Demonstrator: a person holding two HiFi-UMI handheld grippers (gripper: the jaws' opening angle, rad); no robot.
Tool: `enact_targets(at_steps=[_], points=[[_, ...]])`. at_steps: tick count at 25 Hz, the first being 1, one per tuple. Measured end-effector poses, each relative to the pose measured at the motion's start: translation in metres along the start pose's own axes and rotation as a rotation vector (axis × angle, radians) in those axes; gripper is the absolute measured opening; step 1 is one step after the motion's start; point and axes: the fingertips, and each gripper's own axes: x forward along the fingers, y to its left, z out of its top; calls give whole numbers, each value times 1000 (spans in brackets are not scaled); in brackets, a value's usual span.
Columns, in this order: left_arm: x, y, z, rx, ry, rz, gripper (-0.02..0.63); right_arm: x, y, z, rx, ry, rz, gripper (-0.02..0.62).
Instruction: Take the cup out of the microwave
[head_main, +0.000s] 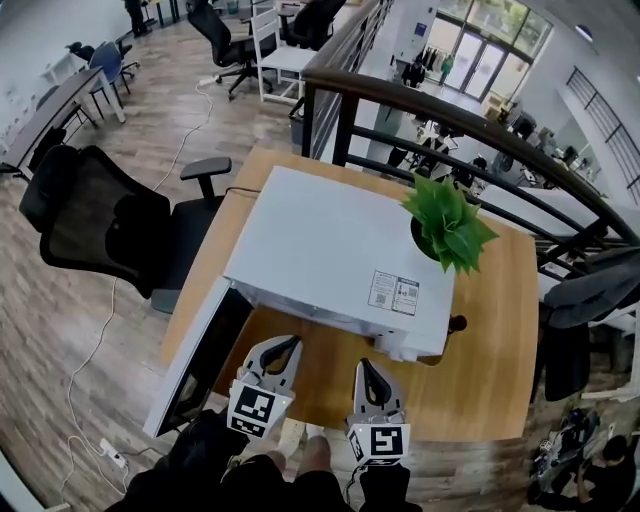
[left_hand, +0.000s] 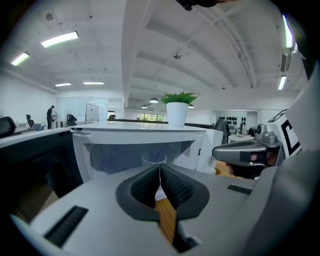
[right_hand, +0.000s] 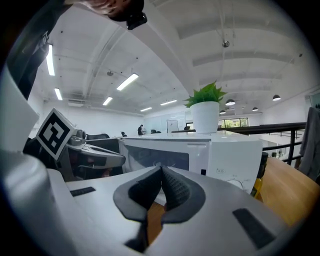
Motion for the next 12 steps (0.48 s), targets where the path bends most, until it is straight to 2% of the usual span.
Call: enact_targets(at_steps=[9, 12], points=[[53, 14, -25, -28, 45, -4, 25, 36, -25, -26, 44, 35, 14, 15], [66, 15, -33, -39, 68, -37, 28, 42, -28, -33, 72, 43, 15, 15]])
